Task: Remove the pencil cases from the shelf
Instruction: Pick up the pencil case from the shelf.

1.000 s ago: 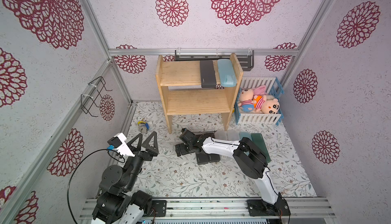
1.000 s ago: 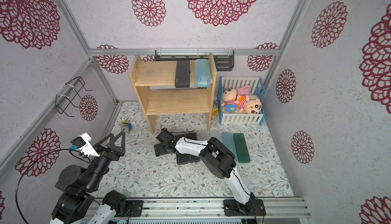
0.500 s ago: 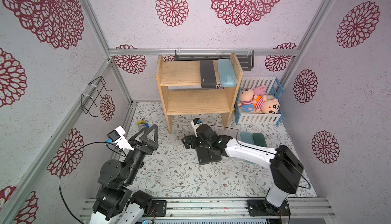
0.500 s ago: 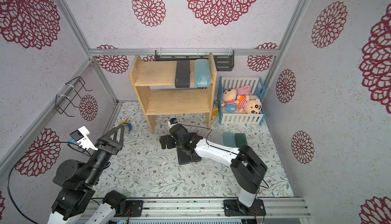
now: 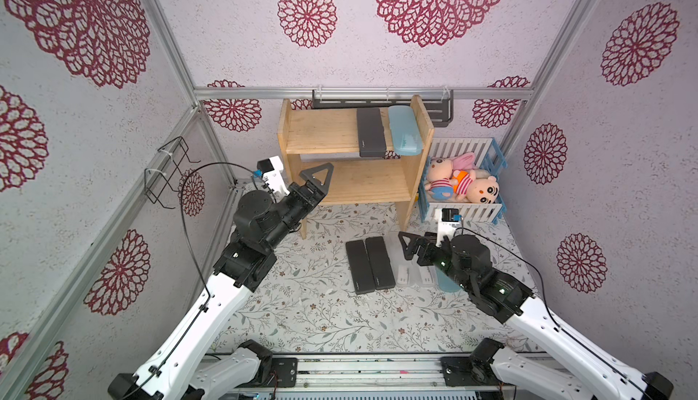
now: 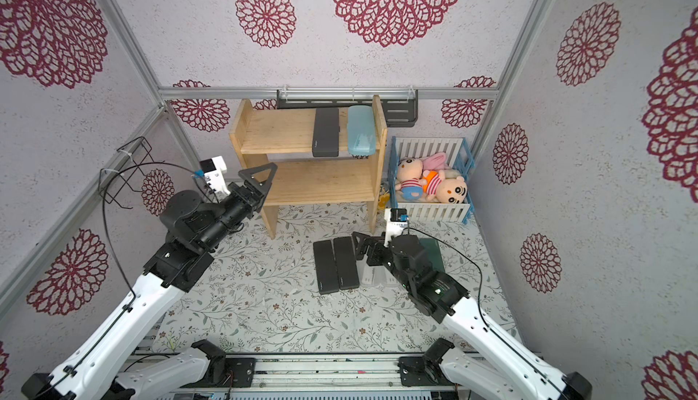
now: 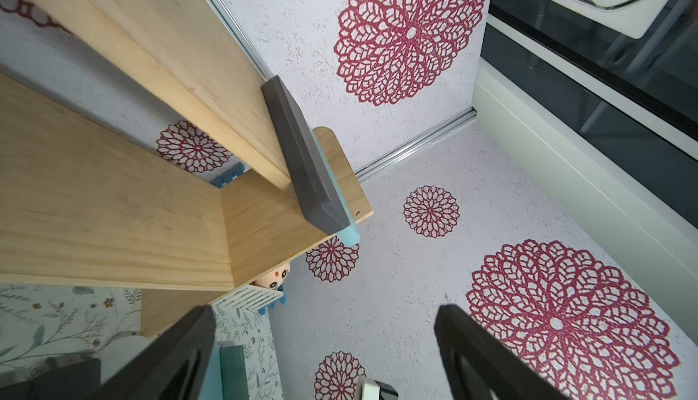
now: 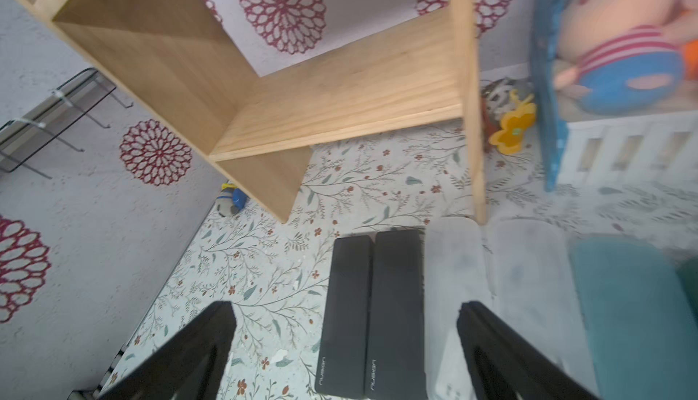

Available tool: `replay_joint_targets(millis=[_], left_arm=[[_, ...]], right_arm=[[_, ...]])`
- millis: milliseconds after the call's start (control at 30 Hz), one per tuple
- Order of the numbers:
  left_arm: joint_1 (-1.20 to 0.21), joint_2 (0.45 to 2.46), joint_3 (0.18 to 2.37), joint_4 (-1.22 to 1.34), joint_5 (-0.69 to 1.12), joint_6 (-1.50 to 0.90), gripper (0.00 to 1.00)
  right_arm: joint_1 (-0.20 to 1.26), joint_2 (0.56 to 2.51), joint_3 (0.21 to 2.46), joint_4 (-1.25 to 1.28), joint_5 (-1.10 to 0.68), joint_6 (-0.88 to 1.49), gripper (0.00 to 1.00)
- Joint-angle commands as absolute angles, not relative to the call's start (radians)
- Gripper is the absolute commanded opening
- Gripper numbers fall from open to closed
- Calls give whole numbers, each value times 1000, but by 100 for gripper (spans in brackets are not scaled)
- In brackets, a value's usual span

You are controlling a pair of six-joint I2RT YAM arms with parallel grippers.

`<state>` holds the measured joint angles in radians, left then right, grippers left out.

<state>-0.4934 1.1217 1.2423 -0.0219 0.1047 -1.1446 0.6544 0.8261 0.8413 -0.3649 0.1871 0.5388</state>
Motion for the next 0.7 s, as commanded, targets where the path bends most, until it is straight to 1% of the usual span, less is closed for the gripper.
replay_joint_targets(millis=[0,233,400,667], left_arm=[[-514,1189,1322,-12,108,-1174,97],[-521,1320,1386,30,102,-1218,97],[-521,1408,1459,18,122,-1237,97],[-521,1479,1524,15,128,-1247,97]], right_arm=[[619,771,855,-472,193,565,99],[578,767,892,-520,130,571,99],[562,805,924,-545,109,547,99],[539,818,938,-551,79,537,99]])
